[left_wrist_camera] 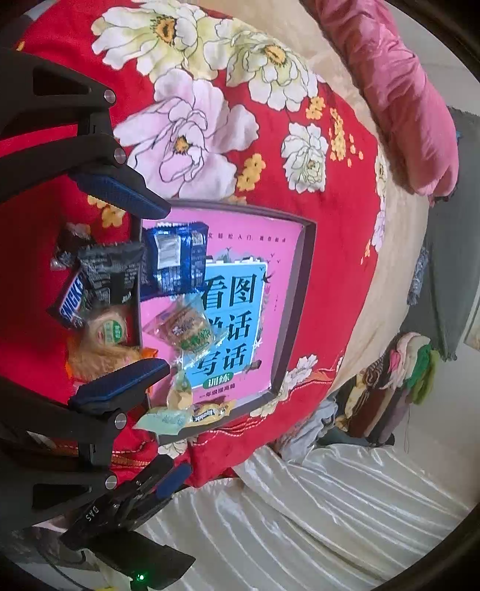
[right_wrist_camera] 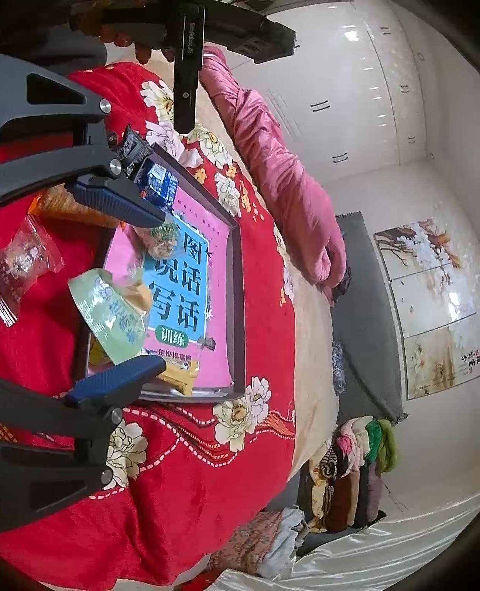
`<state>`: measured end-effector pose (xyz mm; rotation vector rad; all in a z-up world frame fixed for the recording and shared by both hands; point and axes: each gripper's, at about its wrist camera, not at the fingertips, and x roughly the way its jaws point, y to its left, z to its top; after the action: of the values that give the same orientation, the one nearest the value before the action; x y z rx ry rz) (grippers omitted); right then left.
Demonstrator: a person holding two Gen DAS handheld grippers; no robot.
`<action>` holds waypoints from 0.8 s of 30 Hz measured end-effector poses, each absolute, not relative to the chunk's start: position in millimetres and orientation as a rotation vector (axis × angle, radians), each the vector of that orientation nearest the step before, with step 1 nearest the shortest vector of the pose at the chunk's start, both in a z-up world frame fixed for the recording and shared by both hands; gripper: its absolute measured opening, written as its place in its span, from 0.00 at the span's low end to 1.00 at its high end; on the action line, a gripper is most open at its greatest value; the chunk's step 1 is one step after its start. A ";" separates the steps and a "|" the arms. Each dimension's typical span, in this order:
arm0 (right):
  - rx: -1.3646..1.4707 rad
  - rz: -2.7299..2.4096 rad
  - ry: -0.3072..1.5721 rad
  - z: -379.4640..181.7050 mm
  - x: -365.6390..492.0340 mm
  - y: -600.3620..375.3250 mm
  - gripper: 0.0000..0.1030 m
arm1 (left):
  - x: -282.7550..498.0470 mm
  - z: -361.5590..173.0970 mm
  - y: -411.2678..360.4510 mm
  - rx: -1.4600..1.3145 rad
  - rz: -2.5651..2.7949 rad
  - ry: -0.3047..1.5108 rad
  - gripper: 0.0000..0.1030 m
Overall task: Organize snacks
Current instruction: 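Move both open tools back from the tray to the snack pile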
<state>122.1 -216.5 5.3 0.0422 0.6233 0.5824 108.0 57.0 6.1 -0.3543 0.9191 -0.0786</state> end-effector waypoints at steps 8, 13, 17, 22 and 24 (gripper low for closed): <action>0.026 0.613 0.621 7.0 112.6 -205.2 0.69 | 101.0 4.9 63.0 -0.350 -0.064 0.929 0.77; 0.007 0.635 0.628 6.0 105.1 -194.2 0.69 | 97.1 4.0 64.1 -0.347 -0.061 0.934 0.77; -0.016 0.651 0.634 3.7 99.5 -184.6 0.69 | 93.7 2.4 66.8 -0.352 -0.062 0.938 0.77; -0.026 0.660 0.654 -0.4 93.5 -176.2 0.69 | 91.0 0.2 65.8 -0.346 -0.065 0.948 0.77; -0.019 0.661 0.664 -2.0 91.7 -175.1 0.69 | 90.1 -1.3 64.4 -0.342 -0.068 0.953 0.77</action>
<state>91.7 -175.1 -2.0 -0.0189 0.6638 0.6614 90.1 64.4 -1.3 -0.3417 0.9528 -0.0677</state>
